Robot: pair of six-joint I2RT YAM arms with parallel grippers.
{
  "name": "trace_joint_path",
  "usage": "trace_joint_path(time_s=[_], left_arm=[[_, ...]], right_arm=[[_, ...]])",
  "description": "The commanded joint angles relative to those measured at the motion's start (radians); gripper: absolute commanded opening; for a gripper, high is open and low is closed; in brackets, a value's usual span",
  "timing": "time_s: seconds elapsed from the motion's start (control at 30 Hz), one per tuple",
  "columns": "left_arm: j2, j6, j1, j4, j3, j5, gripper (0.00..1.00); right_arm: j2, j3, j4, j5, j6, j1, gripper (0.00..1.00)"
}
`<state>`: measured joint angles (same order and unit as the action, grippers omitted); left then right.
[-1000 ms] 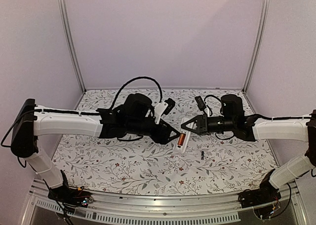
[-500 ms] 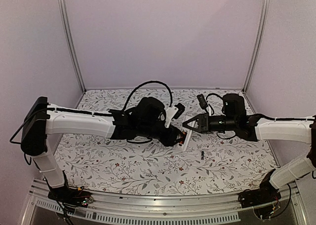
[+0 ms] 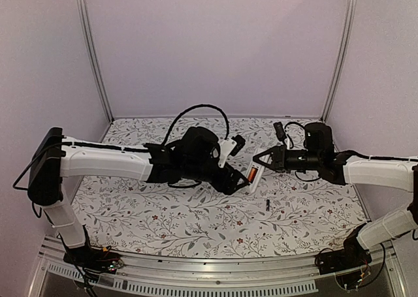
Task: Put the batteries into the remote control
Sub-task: Press the battery in the battery compartment, then pick up the battery from the center of the board.
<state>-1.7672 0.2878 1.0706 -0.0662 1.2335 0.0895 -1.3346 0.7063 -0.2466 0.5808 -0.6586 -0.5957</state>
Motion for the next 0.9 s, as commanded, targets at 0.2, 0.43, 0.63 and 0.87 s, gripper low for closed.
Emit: trace_joint_path(time_s=[0.2, 0.43, 0.63, 0.87], left_arm=[[-0.087, -0.064, 0.021, 0.010, 0.060, -0.030, 0.70], [-0.313, -0.113, 0.058, -0.192, 0.337, -0.051, 0.62], [-0.472, -0.103, 0.094, -0.308, 0.512, -0.036, 0.58], [-0.579, -0.072, 0.123, -0.376, 0.624, -0.059, 0.56]], right_arm=[[0.149, -0.107, 0.173, -0.042, 0.052, 0.263, 0.00], [0.231, -0.137, 0.301, -0.072, 0.094, 0.385, 0.00], [0.289, -0.159, 0.340, -0.048, 0.115, 0.456, 0.00], [0.330, -0.163, 0.380, -0.023, 0.147, 0.524, 0.00]])
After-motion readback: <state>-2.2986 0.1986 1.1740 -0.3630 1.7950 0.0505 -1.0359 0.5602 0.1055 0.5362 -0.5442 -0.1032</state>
